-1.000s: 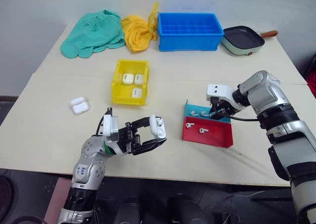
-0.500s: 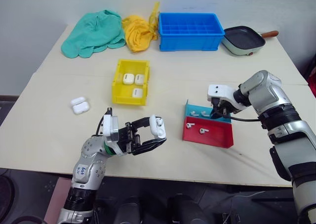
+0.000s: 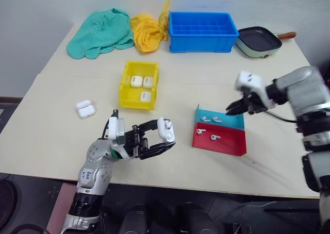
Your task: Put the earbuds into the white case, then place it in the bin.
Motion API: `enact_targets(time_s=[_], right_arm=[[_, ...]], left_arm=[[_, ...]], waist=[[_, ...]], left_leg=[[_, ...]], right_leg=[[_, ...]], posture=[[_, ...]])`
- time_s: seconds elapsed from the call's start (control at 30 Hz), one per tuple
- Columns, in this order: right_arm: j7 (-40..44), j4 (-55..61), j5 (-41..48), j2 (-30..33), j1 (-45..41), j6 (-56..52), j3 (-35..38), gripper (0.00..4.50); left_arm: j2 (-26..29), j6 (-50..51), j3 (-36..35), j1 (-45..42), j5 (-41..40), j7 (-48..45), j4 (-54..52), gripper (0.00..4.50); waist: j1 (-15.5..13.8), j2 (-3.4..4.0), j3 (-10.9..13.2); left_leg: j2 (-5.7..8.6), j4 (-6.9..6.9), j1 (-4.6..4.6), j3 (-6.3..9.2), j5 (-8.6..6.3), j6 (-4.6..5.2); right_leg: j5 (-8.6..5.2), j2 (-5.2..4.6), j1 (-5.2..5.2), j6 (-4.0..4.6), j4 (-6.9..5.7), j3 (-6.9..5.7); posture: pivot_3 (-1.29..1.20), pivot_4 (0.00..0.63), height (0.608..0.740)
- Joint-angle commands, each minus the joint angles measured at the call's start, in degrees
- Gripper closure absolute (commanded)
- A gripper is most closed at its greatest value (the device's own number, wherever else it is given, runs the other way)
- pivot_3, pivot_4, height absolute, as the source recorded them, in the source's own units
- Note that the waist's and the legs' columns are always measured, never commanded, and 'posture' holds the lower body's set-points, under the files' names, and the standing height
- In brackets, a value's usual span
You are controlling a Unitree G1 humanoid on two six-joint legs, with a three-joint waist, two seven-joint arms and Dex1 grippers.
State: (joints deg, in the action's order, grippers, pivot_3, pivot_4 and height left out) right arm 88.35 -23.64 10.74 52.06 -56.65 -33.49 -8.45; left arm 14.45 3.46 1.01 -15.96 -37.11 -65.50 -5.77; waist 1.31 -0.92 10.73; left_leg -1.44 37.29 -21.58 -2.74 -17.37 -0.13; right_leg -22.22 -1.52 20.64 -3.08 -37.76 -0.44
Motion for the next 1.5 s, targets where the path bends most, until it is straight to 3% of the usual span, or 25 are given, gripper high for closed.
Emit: enact_targets(time_s=[0.03,0.2,0.33,0.47,0.93,1.47,1.5], right_arm=[[2.8,11.7,16.1,-2.0,5.6,-8.1,11.4,4.11],[-13.5,31.9,39.2,-12.5,16.9,-24.7,27.2,4.11],[-26.4,39.8,53.2,-22.0,21.0,-29.1,30.9,4.11],[-34.2,44.7,58.2,-27.5,23.8,-26.5,29.7,4.11],[-35.5,46.6,54.5,-28.8,29.6,-17.6,19.5,4.11],[-32.8,44.7,49.5,-25.8,33.6,-12.6,14.5,4.11],[-32.2,44.9,49.3,-25.7,33.8,-11.8,14.6,3.76]], left_arm=[[-0.9,0.6,-0.2,-2.6,-2.4,-1.2,0.5,1.69],[-2.1,2.3,-0.6,-6.2,-3.6,-1.7,3.2,1.69],[-3.1,4.2,0.1,-8.1,-3.9,-2.1,3.8,1.69],[-4.3,5.1,0.4,-9.1,-4.0,-2.1,3.6,1.69],[-6.2,5.1,0.9,-9.3,-3.3,-2.5,3.2,1.69],[-6.5,4.3,0.3,-10.0,-2.6,-2.5,3.3,1.69],[-6.5,4.3,0.2,-9.9,-2.7,-2.5,3.1,1.69]], waist=[[0.1,-0.01,0.0],[0.3,-0.05,0.0],[0.3,-0.05,0.0],[0.2,-0.04,0.0],[0.3,-0.05,0.0],[0.2,-0.04,0.0],[0.2,-0.05,0.0]], left_leg=[[0.00,0.01,0.01,0.06,-0.02,0.00],[-0.05,0.06,0.02,0.08,0.01,-0.06],[-0.04,0.09,-0.01,0.15,0.02,-0.08],[-0.01,0.10,-0.03,0.15,0.02,-0.05],[-0.02,0.02,-0.06,0.16,0.02,-0.06],[0.00,0.03,-0.08,0.17,0.02,-0.05],[0.00,0.03,-0.08,0.17,0.02,-0.05]], right_leg=[[0.00,0.00,-0.06,0.00,0.03,-0.07],[0.01,0.05,-0.08,-0.01,-0.07,-0.19],[0.01,0.05,-0.08,-0.02,-0.10,-0.23],[0.02,0.01,-0.10,-0.03,-0.07,-0.21],[0.02,0.04,-0.05,-0.03,-0.03,-0.20],[0.02,0.03,-0.06,-0.04,0.01,-0.19],[0.02,0.02,-0.06,-0.03,0.02,-0.19]], posture=[[0.00,0.150,0.740],[0.00,0.150,0.740],[0.00,0.150,0.740],[0.00,0.150,0.740],[0.00,0.150,0.740],[0.00,0.150,0.740],[0.00,0.150,0.740]])
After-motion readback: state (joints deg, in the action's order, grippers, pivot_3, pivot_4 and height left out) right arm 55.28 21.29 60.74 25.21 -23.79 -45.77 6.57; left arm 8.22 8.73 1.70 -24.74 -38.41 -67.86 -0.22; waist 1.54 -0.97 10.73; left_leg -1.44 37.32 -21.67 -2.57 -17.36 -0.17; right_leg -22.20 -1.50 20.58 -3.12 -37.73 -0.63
